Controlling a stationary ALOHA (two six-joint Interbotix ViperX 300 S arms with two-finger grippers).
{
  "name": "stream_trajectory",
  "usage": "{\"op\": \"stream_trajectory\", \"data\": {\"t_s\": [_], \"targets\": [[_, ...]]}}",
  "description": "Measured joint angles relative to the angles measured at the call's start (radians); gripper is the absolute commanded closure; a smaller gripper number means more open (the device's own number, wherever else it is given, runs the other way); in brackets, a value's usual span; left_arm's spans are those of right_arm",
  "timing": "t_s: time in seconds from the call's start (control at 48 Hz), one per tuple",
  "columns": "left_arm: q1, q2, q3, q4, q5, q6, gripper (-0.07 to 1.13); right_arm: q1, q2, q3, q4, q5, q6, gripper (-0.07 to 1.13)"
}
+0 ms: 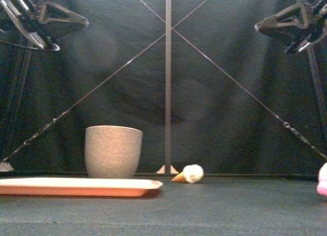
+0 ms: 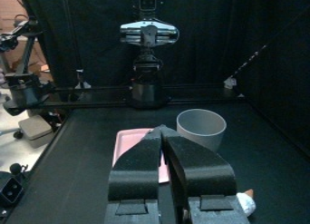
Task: Pick the ice cream then place it on the pink plate
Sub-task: Pick the ice cream
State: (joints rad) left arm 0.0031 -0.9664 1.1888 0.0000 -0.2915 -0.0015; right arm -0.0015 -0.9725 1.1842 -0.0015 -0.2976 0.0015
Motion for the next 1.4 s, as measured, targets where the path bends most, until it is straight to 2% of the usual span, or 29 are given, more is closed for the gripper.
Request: {"op": "stream_trajectory", "data": {"t_s": [0.188,0.375,0.458,0.646,0.771,0.938,0.979,1.25,1.396], "targets": [[0.034,0.000,0.018,-0.002,0.000,-0.002,1.08,-0.043,0.060,0.012,0.014,0.003,0.014,1.02],[0.037,0.000,0.017,-0.002,0.000,0.000,1.07,-0.147,0.207,-0.023,0.057,0.003,0.044,0.99],[0.037,0.000,0.018,-0.002,0.000,0.000,1.07,-0.183,0.301,-0.061,0.063,0.003,0.044,0.92],[0.037,0.000,0.018,0.000,0.000,0.000,1.07,-0.222,0.566,-0.196,0.058,0.003,0.041,0.64],[0.035,-0.002,0.018,-0.002,-0.003,0.000,1.07,-0.227,0.733,-0.293,0.057,0.017,0.041,0.39],[0.035,-0.002,0.018,-0.002,-0.002,-0.002,1.07,-0.264,0.930,-0.437,0.052,0.147,0.037,0.06],[0.035,-0.003,0.018,-0.002,-0.002,0.000,1.07,-0.273,0.957,-0.462,0.046,0.179,0.038,0.01],[0.034,-0.003,0.018,-0.002,-0.003,-0.002,1.07,-0.314,1.017,-0.565,-0.012,0.279,0.038,0.01],[0.035,-0.005,0.018,-0.002,-0.003,0.000,1.07,-0.377,1.017,-0.580,-0.014,0.314,0.044,0.01]]}}
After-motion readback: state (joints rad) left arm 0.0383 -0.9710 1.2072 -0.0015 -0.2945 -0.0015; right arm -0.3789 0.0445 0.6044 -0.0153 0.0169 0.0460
